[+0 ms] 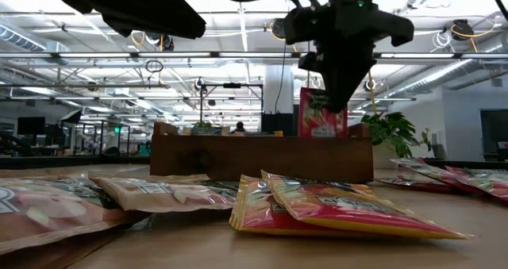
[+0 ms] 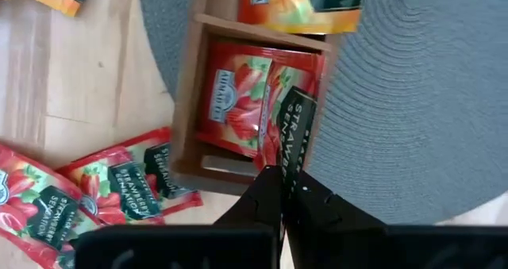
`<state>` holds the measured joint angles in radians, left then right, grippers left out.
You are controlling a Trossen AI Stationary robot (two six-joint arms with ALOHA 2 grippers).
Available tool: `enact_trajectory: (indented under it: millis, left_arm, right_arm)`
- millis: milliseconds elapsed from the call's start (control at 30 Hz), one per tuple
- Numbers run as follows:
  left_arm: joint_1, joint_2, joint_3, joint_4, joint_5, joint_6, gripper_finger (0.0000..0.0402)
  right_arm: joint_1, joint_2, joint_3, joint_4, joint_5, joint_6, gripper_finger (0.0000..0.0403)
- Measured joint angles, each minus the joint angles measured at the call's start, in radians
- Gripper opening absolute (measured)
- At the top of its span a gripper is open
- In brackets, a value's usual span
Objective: Pick & Place Tea
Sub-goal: Put the red tea bag into the right section of the wooden organizer
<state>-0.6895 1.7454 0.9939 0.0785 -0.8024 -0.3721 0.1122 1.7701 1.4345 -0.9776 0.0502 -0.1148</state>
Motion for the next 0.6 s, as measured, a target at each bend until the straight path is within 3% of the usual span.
enact_trajectory:
  millis: [600]
  left_arm:
    - [0.0,0.0,0.001,-0.008,0.001,0.0,0.0021]
  right_arm:
    - [-0.002,0.013,-0.003,0.034,-0.003,-0.002,0.0]
